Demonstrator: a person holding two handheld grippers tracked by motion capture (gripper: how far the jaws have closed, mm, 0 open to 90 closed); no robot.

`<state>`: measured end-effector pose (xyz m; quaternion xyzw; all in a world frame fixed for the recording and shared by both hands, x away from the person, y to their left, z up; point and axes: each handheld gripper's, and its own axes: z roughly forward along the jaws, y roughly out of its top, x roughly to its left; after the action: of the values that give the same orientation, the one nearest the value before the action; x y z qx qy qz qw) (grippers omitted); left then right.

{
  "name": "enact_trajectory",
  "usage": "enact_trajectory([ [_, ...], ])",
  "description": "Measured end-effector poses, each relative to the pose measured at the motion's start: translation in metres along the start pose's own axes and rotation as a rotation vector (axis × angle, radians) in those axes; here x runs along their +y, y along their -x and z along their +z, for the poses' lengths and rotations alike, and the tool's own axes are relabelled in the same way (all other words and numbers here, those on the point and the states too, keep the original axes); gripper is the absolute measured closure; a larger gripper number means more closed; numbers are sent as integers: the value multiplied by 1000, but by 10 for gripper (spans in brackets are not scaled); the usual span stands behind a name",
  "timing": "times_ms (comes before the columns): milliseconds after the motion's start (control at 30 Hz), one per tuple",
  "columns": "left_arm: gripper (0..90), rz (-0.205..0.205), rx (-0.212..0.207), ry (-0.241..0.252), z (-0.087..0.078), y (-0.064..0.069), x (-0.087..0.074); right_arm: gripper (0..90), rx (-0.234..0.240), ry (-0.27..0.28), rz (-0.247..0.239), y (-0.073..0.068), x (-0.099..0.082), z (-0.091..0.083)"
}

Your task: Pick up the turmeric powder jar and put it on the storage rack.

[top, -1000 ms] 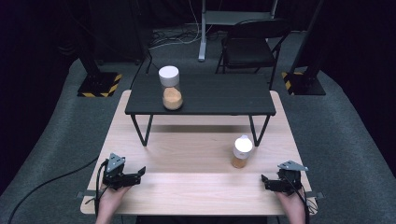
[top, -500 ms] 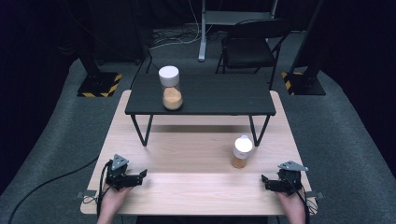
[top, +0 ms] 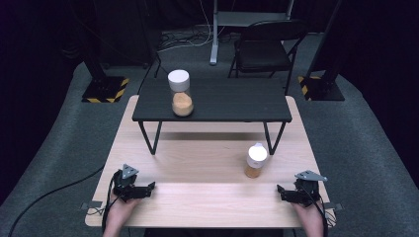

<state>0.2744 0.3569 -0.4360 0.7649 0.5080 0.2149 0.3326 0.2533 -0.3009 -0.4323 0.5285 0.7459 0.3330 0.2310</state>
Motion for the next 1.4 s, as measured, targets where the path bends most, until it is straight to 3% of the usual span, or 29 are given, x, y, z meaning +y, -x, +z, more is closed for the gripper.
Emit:
enact_trajectory([
  [800, 27, -8, 7, -5, 1, 1, 1, 76, 30, 88, 17, -2, -2, -17],
  [1400, 27, -5, 6, -5, 1, 1, 2, 86, 74, 170, -2, -11, 14, -42],
])
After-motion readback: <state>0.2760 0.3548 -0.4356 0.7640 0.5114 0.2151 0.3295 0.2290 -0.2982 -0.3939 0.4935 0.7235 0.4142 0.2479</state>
